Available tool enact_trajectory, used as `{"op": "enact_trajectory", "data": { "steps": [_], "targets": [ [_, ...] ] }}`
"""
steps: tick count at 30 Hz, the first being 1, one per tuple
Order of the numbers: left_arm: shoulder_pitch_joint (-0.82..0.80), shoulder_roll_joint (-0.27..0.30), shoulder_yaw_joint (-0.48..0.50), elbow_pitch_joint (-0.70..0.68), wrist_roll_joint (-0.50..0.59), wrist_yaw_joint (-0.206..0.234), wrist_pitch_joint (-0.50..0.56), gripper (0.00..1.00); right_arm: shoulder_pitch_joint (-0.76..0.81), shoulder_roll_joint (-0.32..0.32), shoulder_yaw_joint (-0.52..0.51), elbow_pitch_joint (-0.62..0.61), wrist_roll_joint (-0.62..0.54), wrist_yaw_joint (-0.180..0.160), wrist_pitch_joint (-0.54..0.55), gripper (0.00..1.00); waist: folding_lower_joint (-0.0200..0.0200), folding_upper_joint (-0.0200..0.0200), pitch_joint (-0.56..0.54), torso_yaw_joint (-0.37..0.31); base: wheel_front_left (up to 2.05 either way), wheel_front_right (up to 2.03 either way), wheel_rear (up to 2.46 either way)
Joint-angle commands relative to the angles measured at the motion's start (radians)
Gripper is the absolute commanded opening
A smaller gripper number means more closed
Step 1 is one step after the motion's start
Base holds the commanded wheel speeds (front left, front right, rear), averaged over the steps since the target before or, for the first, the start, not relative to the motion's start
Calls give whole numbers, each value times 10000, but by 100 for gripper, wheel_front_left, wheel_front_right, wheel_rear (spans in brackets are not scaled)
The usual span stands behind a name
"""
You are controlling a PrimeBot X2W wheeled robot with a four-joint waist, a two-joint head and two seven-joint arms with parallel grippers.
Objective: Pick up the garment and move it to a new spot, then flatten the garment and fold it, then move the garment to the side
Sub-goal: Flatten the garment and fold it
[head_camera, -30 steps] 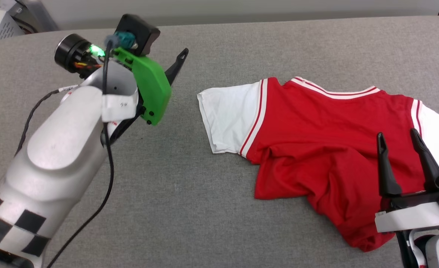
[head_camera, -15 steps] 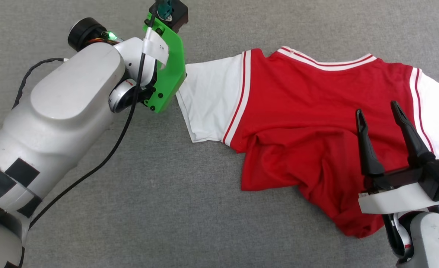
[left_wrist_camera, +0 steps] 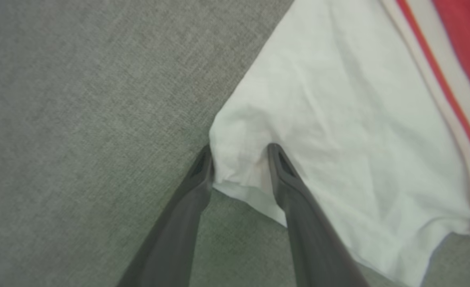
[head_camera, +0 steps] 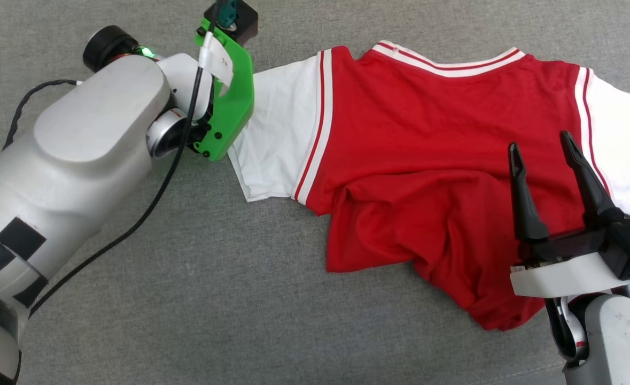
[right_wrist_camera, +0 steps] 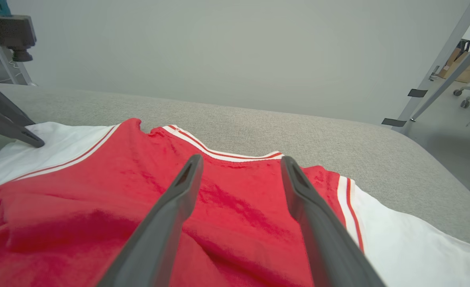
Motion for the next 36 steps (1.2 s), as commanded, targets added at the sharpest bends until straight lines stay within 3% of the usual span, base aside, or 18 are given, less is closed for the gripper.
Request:
{"op": "enact_trajectory", "data": {
  "steps": [1,10,20,29,30,31,36],
  "targets": [
    [607,66,-366,50,50,-26,-5,0,-143,48,-43,-38,-120,-6,-20,100,-1,0,-94,83,0,0,0],
    [437,1043,-382,-1113,-109,-26,-1783,0,254,3,-434,-81,-297,-6,-20,100,-1,0,-830,782,0,0,0],
    [1064,2678,-384,-834,-597,-27,-2054,0,572,8,-580,-73,-330,-6,-20,100,-1,0,-1168,1115,0,0,0],
    [1933,2763,-365,450,-744,89,-2703,0,629,-80,-699,201,-284,-6,-20,100,-1,0,-1299,1038,0,0,0],
    [2135,2434,-240,767,-768,148,-3389,41,653,-155,-768,298,-246,-6,-20,100,-1,0,-1455,1078,0,0,0],
    [2159,2344,-223,830,-680,175,-3681,100,675,-159,-790,319,-223,-6,-20,100,-1,0,-1517,1096,0,0,0],
    [2384,1880,209,964,-189,732,-6263,100,810,-293,-1051,417,-13,-6,-20,100,-1,0,-2029,1281,0,0,0]
  ]
}}
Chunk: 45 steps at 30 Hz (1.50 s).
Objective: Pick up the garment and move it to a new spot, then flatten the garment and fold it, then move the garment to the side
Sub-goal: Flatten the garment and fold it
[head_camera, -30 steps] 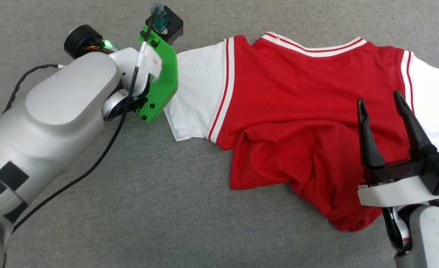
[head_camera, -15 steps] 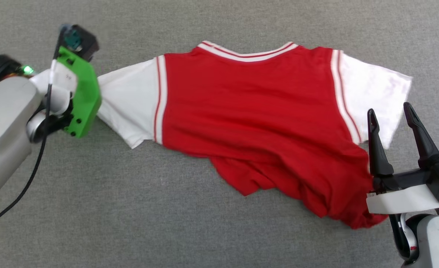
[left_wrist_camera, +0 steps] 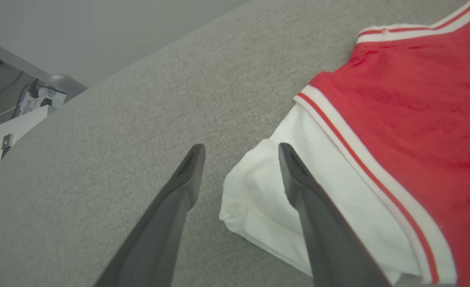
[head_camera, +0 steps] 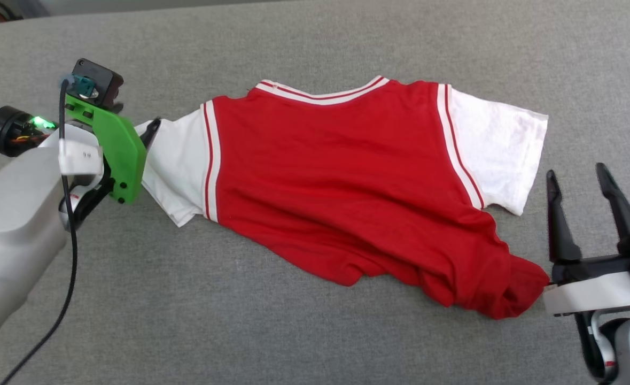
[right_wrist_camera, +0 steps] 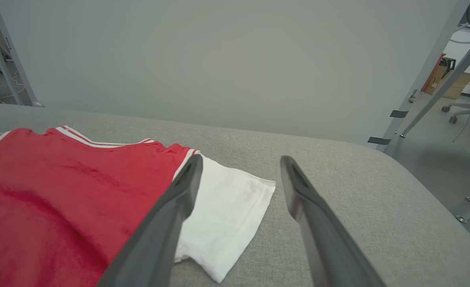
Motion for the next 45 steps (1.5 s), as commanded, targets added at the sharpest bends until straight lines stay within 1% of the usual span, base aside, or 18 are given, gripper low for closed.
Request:
{"op": "enact_trajectory", "data": {
  "steps": [1,4,5,7,10,14,16,19,20,22,25,27,31,34,36,38,42,45],
  "targets": [
    [262,-96,147,-38,215,238,-703,100,100,-118,-151,24,161,-6,-22,100,0,0,-345,179,0,0,0],
    [644,-199,619,-296,387,982,-2600,100,0,-447,-474,41,440,-6,-22,100,0,0,-648,352,0,0,0],
    [785,-194,728,-408,429,1196,-3010,100,-81,-579,-541,23,550,-6,-22,100,0,0,-726,395,0,0,0],
    [1153,-126,1164,-810,331,1681,-3498,100,-315,-890,-664,-2,815,-6,-22,100,0,0,-878,473,0,0,0],
    [1752,94,1813,-1746,677,2441,-3702,100,-694,-1402,-824,-55,1039,-6,303,100,0,0,-1061,658,0,0,0],
    [2818,213,3375,-3675,1797,3523,-3716,100,-1367,-2344,-722,126,1866,-6,1790,100,0,0,-1043,920,0,0,0],
    [3578,67,4166,-4571,2437,4050,-3717,100,-1748,-3046,-444,307,2472,-6,2870,100,0,0,-945,1068,0,0,0],
    [4815,-347,5182,-5605,3312,4529,-3719,100,-2448,-4018,-35,696,3702,-6,4691,100,0,0,-744,1279,0,0,0],
    [5143,-482,5479,-5770,3503,4580,-3719,100,-2604,-4301,131,829,4003,-6,5295,100,0,0,-695,1341,0,0,0],
    [5766,-805,6153,-6083,3925,4587,-3719,100,-2929,-4899,535,1093,4792,-6,6701,100,0,0,-524,1493,0,0,0],
    [6491,-1295,6888,-6289,4479,4276,-3720,100,-3430,-5587,970,1556,5869,-6,8688,100,0,0,-242,1719,0,0,0],
    [6780,-1608,7278,-6297,4745,4023,-3720,100,-3740,-5899,1189,1931,6401,-6,9823,100,0,0,-37,1851,0,0,0],
    [7048,-2211,8103,-6389,5370,3601,-3720,100,-4507,-6094,1525,2617,6657,-6,11128,100,0,0,411,2057,0,0,0],
    [7138,-2577,8562,-6377,5770,3252,-3720,100,-5073,-6073,1857,3031,6430,-6,11497,100,0,0,755,2183,0,0,0],
    [7151,-2803,8836,-6342,6024,3009,-3720,100,-5483,-5881,1956,3380,6347,-6,11527,100,0,0,1000,2275,0,0,0],
    [7094,-3147,9232,-6300,6384,2699,-3720,100,-5916,-5744,2311,3909,6004,-6,11386,100,0,0,1307,2408,0,0,0],
    [7019,-3577,9695,-6225,6793,2315,-3721,100,-5884,-5814,3140,4634,5513,-6,11204,100,0,0,1501,2542,0,0,0],
    [7037,-3837,10055,-6128,7052,2075,-3721,100,-5596,-5642,3532,5065,5948,-6,11266,100,0,0,1502,2548,0,0,0]
  ]
}}
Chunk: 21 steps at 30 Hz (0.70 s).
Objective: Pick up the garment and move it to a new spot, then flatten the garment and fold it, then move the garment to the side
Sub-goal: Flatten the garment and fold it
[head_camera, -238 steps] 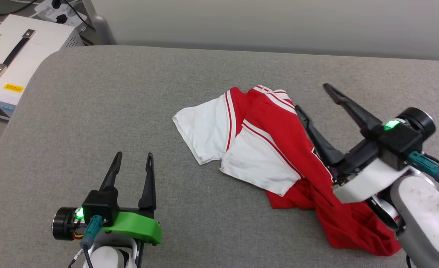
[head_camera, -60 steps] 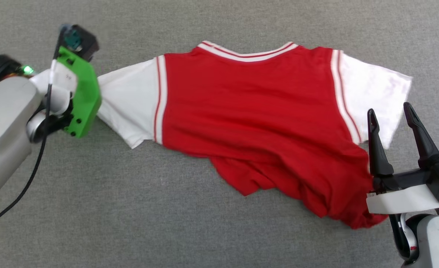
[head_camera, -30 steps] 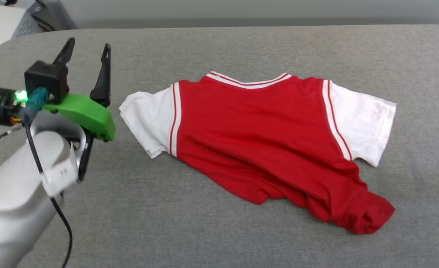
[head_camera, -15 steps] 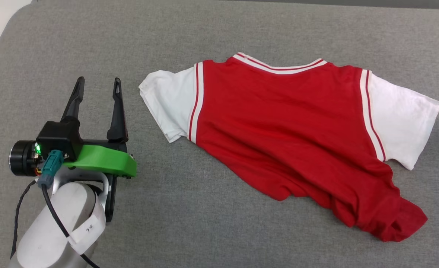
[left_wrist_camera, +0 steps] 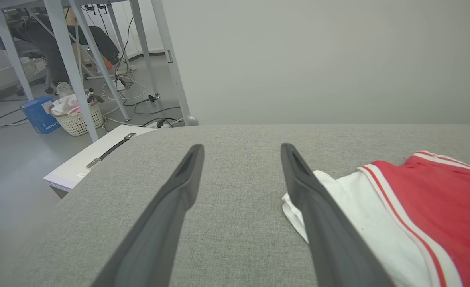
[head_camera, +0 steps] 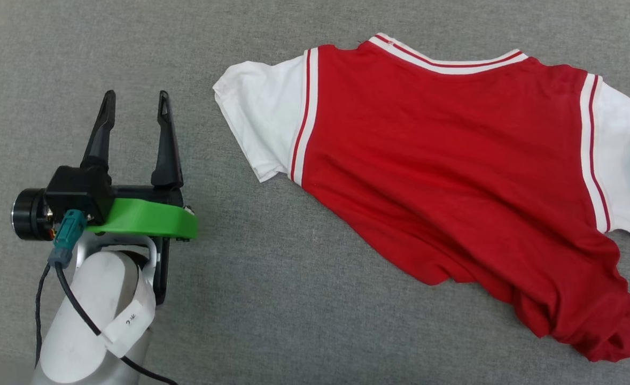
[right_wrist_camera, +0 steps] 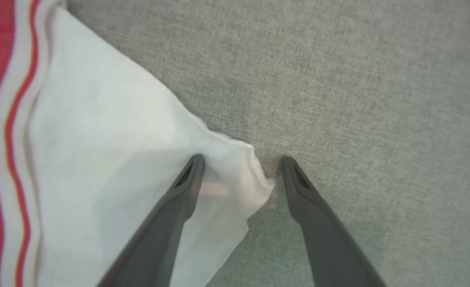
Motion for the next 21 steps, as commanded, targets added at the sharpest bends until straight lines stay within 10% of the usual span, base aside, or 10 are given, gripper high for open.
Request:
{"op": "enact_trajectory", "data": {
  "steps": [1,3,4,5,21],
  "targets": [
    [32,-122,185,49,202,-136,-56,100,432,334,334,328,305,6,29,100,1,0,71,84,0,0,0],
    [39,-221,450,150,325,-355,-56,100,580,313,518,395,580,6,-23,100,1,0,18,29,0,0,0],
    [52,-256,588,224,392,-474,-56,100,614,261,635,323,704,6,-110,22,1,0,-17,-19,0,0,0],
    [63,-280,694,281,438,-569,-56,100,607,214,680,243,787,6,-289,0,1,0,-54,-66,0,0,0],
    [-1508,888,1433,1397,1433,-2219,26,100,601,-1029,488,-1709,1371,6,-3940,0,1,0,-1239,-991,0,0,0]
  ]
}}
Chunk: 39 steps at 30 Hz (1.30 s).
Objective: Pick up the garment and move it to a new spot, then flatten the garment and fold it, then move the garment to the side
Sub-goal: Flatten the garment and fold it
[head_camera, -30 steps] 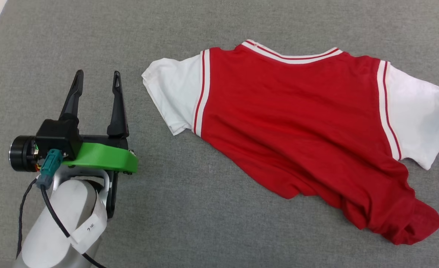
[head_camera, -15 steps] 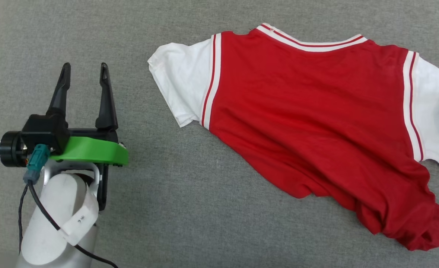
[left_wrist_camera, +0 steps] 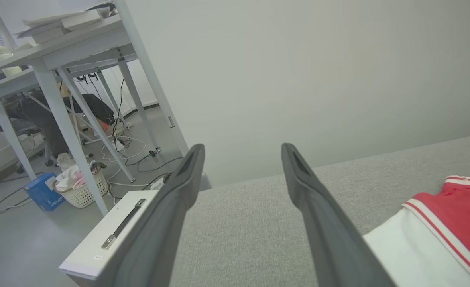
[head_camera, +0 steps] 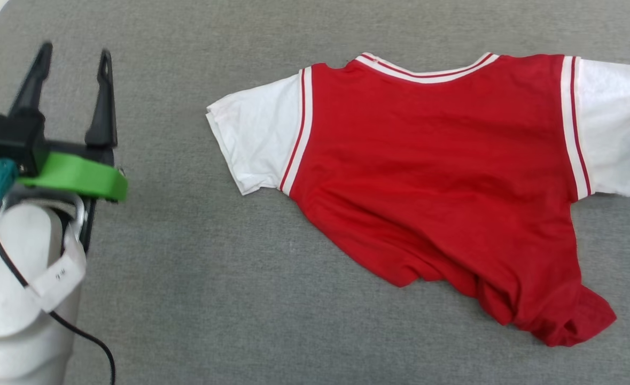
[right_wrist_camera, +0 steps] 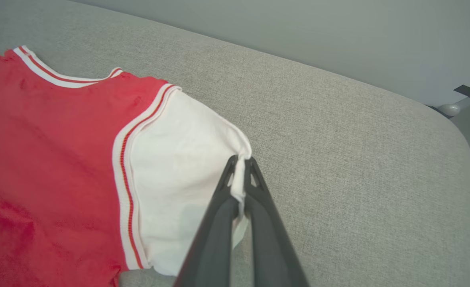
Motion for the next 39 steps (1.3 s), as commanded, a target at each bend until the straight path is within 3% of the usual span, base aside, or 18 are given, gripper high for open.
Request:
{"op": "enact_trajectory", "data": {
  "steps": [1,6,9,17,24,30,39],
  "targets": [
    [-532,204,-161,64,211,-139,94,100,299,-115,-100,-171,113,-6,-148,0,0,0,-242,-330,0,0,0],
    [-1842,725,-944,384,291,-487,1124,100,828,-366,-441,-726,152,-6,-421,0,0,0,-161,-595,0,0,0],
    [-2770,961,-1697,694,-210,-600,2165,100,1106,-344,-589,-1037,76,-6,-476,0,0,0,-36,-755,0,0,0],
    [-5230,2041,-5454,1307,-3769,-620,6587,100,1205,27,-814,-1606,-200,-6,-337,0,0,0,437,-1111,0,0,0],
    [-6790,2330,-7418,1902,-6289,-621,9714,100,951,301,-847,-1980,-328,-6,-118,0,0,0,973,-1391,0,0,0],
    [-7412,2396,-8245,2891,-7204,-622,10507,100,589,637,-626,-2124,-410,-6,-63,0,0,0,1414,-1759,0,0,0],
    [-7341,2715,-9764,3868,-7669,-622,10942,100,54,958,-123,-2000,-443,-6,-223,0,0,0,1823,-2159,0,0,0]
  ]
}}
